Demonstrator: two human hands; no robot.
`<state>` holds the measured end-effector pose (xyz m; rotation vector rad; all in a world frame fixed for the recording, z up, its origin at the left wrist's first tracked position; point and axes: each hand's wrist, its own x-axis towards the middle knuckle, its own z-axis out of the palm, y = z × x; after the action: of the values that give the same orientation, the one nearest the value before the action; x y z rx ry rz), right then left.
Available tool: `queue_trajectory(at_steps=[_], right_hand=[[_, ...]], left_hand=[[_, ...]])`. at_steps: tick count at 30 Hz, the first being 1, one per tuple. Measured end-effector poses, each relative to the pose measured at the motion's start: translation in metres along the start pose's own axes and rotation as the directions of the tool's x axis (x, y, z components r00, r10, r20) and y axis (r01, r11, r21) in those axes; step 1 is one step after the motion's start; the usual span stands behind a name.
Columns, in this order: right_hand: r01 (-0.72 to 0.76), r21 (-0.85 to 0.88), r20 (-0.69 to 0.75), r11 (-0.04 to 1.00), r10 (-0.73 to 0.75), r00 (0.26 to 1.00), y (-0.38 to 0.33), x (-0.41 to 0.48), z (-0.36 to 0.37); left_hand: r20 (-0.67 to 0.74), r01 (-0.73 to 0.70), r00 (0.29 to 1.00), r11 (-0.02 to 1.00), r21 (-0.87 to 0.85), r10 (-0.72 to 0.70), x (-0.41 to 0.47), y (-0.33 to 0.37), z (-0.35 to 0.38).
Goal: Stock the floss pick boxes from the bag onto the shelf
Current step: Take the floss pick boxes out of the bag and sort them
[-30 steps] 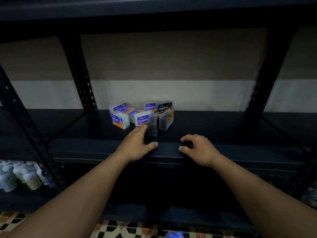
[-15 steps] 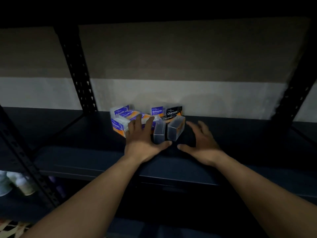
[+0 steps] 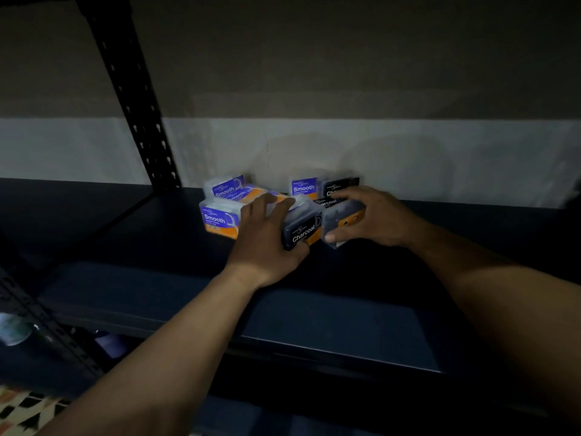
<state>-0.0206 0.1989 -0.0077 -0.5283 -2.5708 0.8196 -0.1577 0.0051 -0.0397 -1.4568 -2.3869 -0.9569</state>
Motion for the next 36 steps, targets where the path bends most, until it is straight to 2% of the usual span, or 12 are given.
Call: queue_trajectory(at_steps=[5,10,12,17,20,23,26,36], right_hand=[[-0.004,0.047,0.035,0.999,0.003,0.999,0.002,0.003,0.0],[0.046,-0.097,0.143,0.994,-0.032,0.989,0.007,0.001,-0.009],[0.073,-0.147,0.122,0.986,-0.055,0.991,0.009,-0.002,-0.01],[0.074,-0.016,-0.025,0.997,-0.074,0.997,0.018,-0.004,-0.005],[0.008,0.2,0.001,0.98,-0.008,1.0,0.023,0.002,0.001],[-0.027,0.29,0.038,0.957,0.016,0.999,0.028,0.005,0.005],[-0.025,0.304,0.059,0.952,0.008,0.998,0.027,0.004,0.005],[-0.058,0.167,0.003,0.984,0.059,0.998,0.015,-0.045,-0.003]], left_hand=[[-0.002,0.017,1.0,0.994,-0.104,-0.017,0.002,-0.003,0.002],[-0.023,0.011,1.0,0.994,-0.109,-0.014,0.002,-0.002,0.0],[-0.035,0.005,0.999,0.994,-0.106,-0.009,0.002,-0.002,0.0],[-0.041,0.016,0.999,0.993,-0.12,-0.021,0.001,-0.005,0.0],[-0.043,0.01,0.999,0.991,-0.131,-0.016,0.001,-0.006,0.0],[-0.045,0.005,0.999,0.991,-0.131,-0.011,0.002,-0.006,0.0],[-0.049,-0.019,0.999,0.995,-0.101,0.014,0.003,-0.007,0.001],[0.016,-0.049,0.999,0.997,0.053,0.049,-0.002,-0.002,0.0]])
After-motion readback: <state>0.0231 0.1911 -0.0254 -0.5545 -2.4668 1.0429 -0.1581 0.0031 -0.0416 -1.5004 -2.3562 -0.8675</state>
